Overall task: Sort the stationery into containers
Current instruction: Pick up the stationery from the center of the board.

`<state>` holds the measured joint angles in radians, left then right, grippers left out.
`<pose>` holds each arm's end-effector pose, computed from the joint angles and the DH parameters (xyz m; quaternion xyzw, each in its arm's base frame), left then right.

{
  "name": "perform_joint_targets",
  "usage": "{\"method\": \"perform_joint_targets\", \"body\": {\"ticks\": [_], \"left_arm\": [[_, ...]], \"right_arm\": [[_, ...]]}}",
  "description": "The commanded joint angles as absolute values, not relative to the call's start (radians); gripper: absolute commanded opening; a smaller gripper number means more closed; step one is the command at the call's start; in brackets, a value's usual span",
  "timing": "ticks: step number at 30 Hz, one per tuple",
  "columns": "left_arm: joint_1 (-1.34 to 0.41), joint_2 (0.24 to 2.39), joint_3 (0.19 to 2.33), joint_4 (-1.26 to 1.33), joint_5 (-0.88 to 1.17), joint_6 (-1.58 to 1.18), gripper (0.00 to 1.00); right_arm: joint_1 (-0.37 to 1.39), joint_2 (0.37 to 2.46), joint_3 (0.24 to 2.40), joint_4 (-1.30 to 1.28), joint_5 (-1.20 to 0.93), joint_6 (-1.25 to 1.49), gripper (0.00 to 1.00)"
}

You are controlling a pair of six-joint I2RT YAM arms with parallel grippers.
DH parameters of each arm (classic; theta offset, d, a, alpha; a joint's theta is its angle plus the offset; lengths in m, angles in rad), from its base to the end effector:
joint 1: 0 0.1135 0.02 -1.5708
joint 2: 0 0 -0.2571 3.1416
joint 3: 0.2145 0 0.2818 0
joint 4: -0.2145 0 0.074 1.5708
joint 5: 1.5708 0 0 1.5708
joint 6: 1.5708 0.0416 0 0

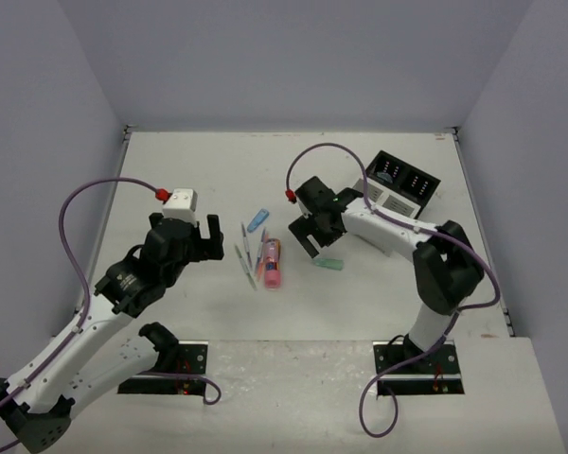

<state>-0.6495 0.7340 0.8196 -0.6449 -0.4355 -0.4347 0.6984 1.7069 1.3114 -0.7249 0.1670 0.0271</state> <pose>0.1643 -0.1028 0.3097 -0.0125 0.8605 -0.0822 0.5027 0.2971 0.2404 0.2139 -0.3024 0.9233 0.0030 0.2369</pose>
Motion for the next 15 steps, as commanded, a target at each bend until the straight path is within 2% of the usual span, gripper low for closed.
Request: {"method": "perform_joint_targets", "body": {"ticks": [1, 10, 13, 15], "left_arm": [[-0.65, 0.719, 0.813, -0.609, -0.448, -0.42, 1.0], [-0.65, 0.704, 0.811, -0.606, -0.445, -0.419, 1.0], [-0.65, 0.704, 0.811, -0.606, -0.442, -0.417, 1.0], [-0.65, 0.704, 0.811, -0.606, -0.443, -0.417, 1.0]], "right_arm": [[0.692, 1.789, 1.289, -0.793, 0.137, -0.032, 0.93], [0.692, 1.957, 1.328, -0.801, 0.084, -0.054, 0.88], [0.692, 1.982, 1.339, -0.814, 0.031, -0.064, 0.72], [0.692, 1.98, 1.342, -0.811, 0.015, -0.067, 0.53]]}}
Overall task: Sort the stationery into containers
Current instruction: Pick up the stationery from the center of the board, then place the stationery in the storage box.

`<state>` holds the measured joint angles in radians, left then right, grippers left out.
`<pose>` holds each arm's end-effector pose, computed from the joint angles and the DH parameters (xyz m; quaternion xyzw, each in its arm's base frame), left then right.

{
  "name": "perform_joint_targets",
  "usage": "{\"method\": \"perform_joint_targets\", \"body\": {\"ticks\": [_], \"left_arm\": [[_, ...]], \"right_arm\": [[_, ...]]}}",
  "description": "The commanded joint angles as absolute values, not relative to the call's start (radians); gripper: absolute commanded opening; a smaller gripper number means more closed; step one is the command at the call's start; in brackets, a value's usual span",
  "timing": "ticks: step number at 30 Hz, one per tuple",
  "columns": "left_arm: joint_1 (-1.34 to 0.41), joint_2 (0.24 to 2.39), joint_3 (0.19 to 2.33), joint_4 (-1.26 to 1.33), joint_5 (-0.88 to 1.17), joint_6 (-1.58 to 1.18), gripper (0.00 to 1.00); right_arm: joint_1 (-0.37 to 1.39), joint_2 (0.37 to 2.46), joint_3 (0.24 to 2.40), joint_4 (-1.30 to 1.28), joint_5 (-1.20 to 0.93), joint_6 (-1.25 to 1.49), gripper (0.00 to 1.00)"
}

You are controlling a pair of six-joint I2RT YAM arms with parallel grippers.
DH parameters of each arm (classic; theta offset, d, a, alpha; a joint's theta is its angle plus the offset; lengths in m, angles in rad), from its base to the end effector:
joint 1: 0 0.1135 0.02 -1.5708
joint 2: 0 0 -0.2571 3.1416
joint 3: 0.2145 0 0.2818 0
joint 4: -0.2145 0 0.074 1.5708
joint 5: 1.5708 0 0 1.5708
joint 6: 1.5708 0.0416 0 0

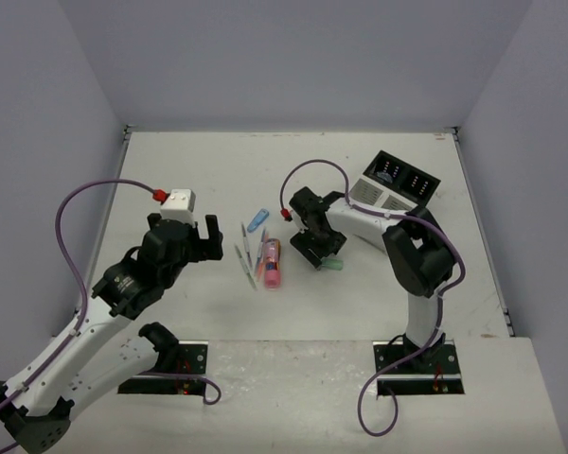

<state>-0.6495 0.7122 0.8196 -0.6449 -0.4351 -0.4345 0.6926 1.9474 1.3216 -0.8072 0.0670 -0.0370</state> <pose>0.1609 -0.1002 0.3135 -0.0149 0.8555 -0.0880 0.5100 0.3009 0.2461 0.1255 -0.3536 0.9323 -0.0095 0.0759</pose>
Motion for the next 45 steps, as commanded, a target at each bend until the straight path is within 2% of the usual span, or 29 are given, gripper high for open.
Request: {"method": "perform_joint_targets", "body": {"ticks": [1, 3, 6, 16, 19, 21, 24, 27, 31, 39, 45], "left_arm": [[-0.65, 0.703, 0.811, -0.606, -0.443, -0.417, 1.0], [-0.65, 0.701, 0.811, -0.606, -0.443, -0.417, 1.0], [-0.649, 0.695, 0.81, -0.605, -0.442, -0.417, 1.0], [-0.649, 0.684, 0.81, -0.607, -0.449, -0.419, 1.0], [-0.65, 0.68, 0.81, -0.607, -0.449, -0.419, 1.0], [-0.649, 0.678, 0.81, -0.607, -0.449, -0.419, 1.0], [-0.649, 0.673, 0.808, -0.604, -0.443, -0.419, 1.0], [-0.649, 0.667, 0.805, -0.6, -0.431, -0.416, 1.0], [-0.649, 0.666, 0.804, -0.594, -0.42, -0.411, 1.0], [-0.65, 0.678, 0.801, -0.587, -0.397, -0.403, 1.0], [-0.65, 0.685, 0.799, -0.581, -0.387, -0.399, 1.0]], "right_arm": [[0.693, 1.978, 1.343, -0.81, 0.016, -0.066, 0.46], [0.696, 1.976, 1.347, -0.811, 0.023, -0.062, 0.31], [0.711, 1.919, 1.343, -0.782, 0.038, -0.059, 0.0], [0.684, 1.515, 1.29, -0.61, 0.118, 0.045, 0.0], [0.618, 1.435, 1.306, -0.604, 0.121, 0.106, 0.0], [0.509, 1.381, 1.325, -0.595, 0.135, 0.179, 0.0], [0.366, 1.346, 1.336, -0.564, 0.257, 0.256, 0.0], [0.227, 1.355, 1.343, -0.513, 0.364, 0.33, 0.0], [0.136, 1.438, 1.396, -0.476, 0.453, 0.395, 0.0], [0.077, 1.592, 1.463, -0.403, 0.574, 0.412, 0.0], [0.06, 1.63, 1.413, -0.338, 0.544, 0.39, 0.04]]}}
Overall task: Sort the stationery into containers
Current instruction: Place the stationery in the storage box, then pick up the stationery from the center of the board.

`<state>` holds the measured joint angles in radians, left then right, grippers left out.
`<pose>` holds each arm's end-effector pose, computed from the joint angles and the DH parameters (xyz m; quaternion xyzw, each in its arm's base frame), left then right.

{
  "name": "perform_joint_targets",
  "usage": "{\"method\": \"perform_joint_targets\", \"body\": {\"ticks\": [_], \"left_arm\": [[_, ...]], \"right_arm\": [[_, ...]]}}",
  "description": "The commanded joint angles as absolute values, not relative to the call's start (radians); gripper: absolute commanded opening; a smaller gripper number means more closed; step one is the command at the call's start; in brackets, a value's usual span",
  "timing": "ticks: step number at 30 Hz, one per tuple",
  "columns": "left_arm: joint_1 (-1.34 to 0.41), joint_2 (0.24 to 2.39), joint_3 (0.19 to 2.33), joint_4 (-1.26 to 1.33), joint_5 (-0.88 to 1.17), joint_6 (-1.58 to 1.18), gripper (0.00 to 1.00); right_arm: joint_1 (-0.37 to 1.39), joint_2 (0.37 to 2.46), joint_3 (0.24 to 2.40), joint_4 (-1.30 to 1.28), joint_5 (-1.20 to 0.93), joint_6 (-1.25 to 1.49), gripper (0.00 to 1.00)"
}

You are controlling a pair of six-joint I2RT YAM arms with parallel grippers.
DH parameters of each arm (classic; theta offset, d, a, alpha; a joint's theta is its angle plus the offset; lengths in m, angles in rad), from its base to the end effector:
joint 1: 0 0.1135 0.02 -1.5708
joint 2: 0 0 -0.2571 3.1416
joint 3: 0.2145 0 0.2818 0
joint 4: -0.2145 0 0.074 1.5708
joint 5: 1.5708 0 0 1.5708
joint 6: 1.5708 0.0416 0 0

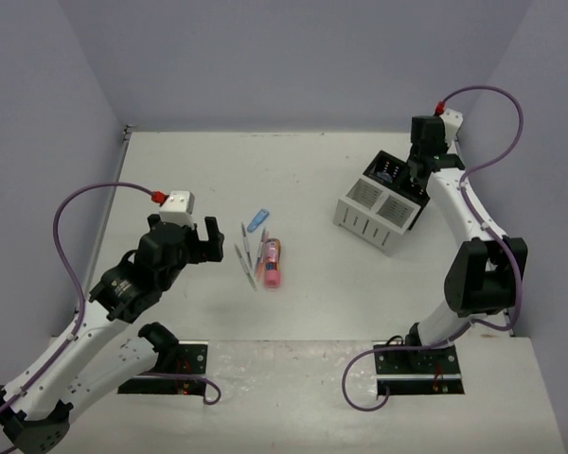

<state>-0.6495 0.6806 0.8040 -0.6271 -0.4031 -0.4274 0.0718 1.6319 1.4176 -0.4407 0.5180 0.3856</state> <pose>0.1567 -0.0985 0.3145 -0.0077 0.8497 -0.1076 0.5162 0.4053 0.0085 0.3031 0.2473 0.8387 -0.1269 0.4683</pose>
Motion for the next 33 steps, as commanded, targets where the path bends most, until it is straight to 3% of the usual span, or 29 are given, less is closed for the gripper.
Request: {"method": "perform_joint_targets", "body": {"ticks": [1, 3, 9, 16, 19, 33], "left_arm": [[-0.65, 0.689, 0.799, -0.581, -0.386, -0.398, 1.0], [-0.65, 0.692, 0.799, -0.581, -0.385, -0.397, 1.0], [-0.65, 0.695, 0.799, -0.581, -0.387, -0.397, 1.0], [-0.65, 0.702, 0.801, -0.581, -0.387, -0.397, 1.0], [-0.65, 0.709, 0.801, -0.583, -0.387, -0.397, 1.0], [-0.649, 0.811, 0.875, -0.626, -0.442, -0.466, 1.0]], "right_arm": [[0.06, 1.632, 1.401, -0.325, 0.539, 0.383, 0.05], [0.06, 1.634, 1.391, -0.321, 0.54, 0.387, 0.11], [0.06, 1.59, 1.335, -0.313, 0.488, 0.408, 0.51], [0.061, 1.516, 1.275, -0.326, 0.473, 0.427, 0.73], [0.066, 1.449, 1.26, -0.339, 0.439, 0.437, 0.99], [0.35, 1.176, 1.266, -0.521, 0.368, 0.424, 0.99]]}}
